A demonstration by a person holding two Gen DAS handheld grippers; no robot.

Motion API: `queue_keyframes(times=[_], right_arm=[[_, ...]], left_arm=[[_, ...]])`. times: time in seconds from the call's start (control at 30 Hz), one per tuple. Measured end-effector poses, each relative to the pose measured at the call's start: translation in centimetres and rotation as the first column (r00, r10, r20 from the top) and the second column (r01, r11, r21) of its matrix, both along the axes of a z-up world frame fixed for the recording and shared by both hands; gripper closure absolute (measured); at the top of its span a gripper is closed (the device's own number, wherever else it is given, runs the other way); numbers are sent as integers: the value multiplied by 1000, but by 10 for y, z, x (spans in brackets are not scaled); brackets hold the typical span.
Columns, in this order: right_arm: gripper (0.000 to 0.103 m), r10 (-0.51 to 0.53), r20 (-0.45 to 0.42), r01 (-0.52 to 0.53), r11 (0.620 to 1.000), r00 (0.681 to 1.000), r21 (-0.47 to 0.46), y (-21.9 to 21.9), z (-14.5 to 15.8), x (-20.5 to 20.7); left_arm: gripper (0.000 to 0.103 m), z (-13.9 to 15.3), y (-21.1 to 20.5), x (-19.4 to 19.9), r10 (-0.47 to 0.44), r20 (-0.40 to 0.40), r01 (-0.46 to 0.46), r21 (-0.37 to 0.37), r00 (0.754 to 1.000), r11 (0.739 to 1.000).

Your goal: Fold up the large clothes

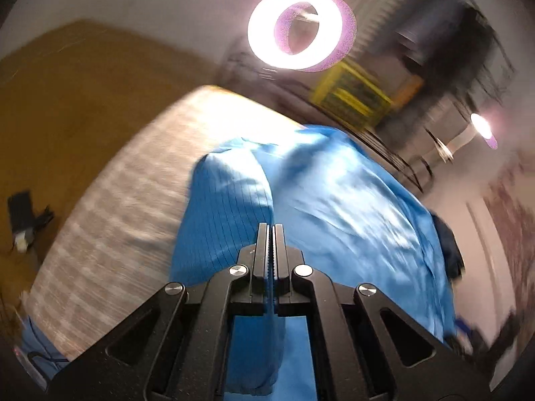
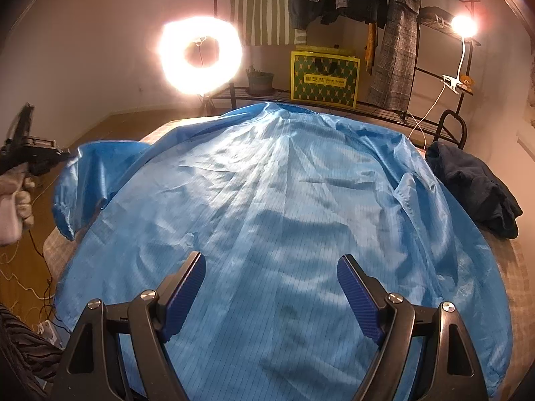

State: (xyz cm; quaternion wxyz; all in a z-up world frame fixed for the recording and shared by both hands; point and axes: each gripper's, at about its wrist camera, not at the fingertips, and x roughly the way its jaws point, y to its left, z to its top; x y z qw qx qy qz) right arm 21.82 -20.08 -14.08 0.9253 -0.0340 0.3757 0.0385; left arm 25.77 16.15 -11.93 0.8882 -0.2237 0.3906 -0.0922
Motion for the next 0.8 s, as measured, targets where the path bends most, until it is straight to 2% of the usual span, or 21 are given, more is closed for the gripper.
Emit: queue_keyframes(times=[0.1, 0.17, 0.23, 0.3, 0.4, 0.53, 0.67, 0.73, 0.8], right_arm=[[20, -1, -5, 1, 1000, 1000, 0, 0, -1, 1], [20, 1, -6, -1, 1000, 1000, 2, 0, -1, 0], [20, 4, -6, -4, 1000, 1000, 1, 1, -1, 0], [20, 11, -9, -11, 1000, 1000, 4, 1, -2, 0], [20, 22, -27, -22, 1000, 999, 19, 2, -5, -1], [20, 48, -55, -46, 998, 997, 42, 5, -11, -1], [20, 79, -81, -75, 996, 994, 57, 11, -17, -2], [20, 101, -102, -93, 992, 990, 81, 13, -21, -2], [21, 132, -133, -116, 986, 982, 118, 15, -28, -3]], left_arm=[[103, 9, -43, -27, -134, 28, 133, 18, 991, 991], [103, 7, -73, -43, -234, 11, 233, 13, 972, 972], [103, 1, -101, -63, -329, -17, 329, 9, 944, 944], [103, -5, -124, -78, -399, -40, 401, 36, 916, 915], [103, -18, -149, -93, -465, -81, 471, 91, 882, 878], [103, -30, -166, -100, -512, -129, 525, 108, 849, 844], [103, -32, -162, -107, -518, -161, 537, 116, 840, 836], [103, -26, -149, -110, -512, -151, 528, 88, 845, 845], [103, -23, -134, -110, -487, -135, 499, 74, 863, 863]])
